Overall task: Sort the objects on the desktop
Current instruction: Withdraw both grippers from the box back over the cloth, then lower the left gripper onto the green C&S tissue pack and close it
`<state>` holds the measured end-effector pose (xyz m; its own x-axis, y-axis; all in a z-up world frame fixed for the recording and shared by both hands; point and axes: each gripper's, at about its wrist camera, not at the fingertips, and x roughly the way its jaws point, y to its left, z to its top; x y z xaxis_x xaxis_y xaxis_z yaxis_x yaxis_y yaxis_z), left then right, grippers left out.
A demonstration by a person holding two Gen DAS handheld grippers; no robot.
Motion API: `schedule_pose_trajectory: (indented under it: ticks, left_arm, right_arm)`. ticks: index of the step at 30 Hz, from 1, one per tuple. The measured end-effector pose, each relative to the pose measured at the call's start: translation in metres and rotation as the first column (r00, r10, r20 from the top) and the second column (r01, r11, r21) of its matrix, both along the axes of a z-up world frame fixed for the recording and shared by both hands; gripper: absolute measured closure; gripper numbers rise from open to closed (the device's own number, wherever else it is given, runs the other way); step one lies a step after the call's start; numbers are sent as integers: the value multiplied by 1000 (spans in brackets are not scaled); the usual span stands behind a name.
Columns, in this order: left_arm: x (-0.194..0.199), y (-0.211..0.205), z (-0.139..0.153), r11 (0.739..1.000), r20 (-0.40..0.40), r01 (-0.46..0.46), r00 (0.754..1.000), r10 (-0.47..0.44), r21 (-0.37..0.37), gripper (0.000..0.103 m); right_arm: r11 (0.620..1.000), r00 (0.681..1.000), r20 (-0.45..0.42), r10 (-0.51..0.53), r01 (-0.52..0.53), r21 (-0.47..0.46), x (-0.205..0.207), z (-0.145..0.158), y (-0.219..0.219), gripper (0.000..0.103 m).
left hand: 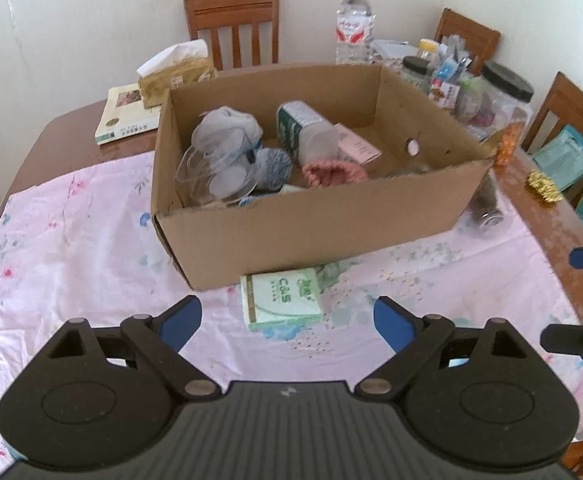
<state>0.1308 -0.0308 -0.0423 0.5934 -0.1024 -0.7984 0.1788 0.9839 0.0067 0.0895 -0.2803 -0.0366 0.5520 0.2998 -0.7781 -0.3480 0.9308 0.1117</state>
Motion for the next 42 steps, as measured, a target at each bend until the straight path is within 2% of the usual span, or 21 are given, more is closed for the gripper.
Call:
schedule_pose_trajectory:
  ticks: [9,19,26,32,36,37,42]
  left_arm:
    - [18,2,-42,1000,-32,-23,999,23,-20,10]
    - [40,-1,-66,999,-42,-46,998,45,-26,10]
    - [49,-6,-83,995,-66,-101,993,102,8,11]
    - [48,-7,-85,990,-40,-138,990,138,-2,10]
    - [46,-9,-84,986,-28,-167,986,167,-10,14]
    - [45,-9,-83,985,-23,-172,985,172,-12,19]
    - [43,-12,-81,983,-5,-182,983,182,-12,31]
  right_arm:
    - [998,995,-75,-65,63,-29,0,-30,7,0]
    - [984,981,-89,-174,171,-39,3,-34,2,0]
    - [988,982,-116,-152,148,-41,14,-41,-10,0]
    - [992,984,-127,-122,116,-48,28,-48,-26,0]
    - [993,986,-128,-111,104,-57,36,-52,-37,0]
    - [993,986,-126,-106,99,-64,38,-51,-39,0]
    - [994,992,-106,-73,64,-83,51,-50,-49,0]
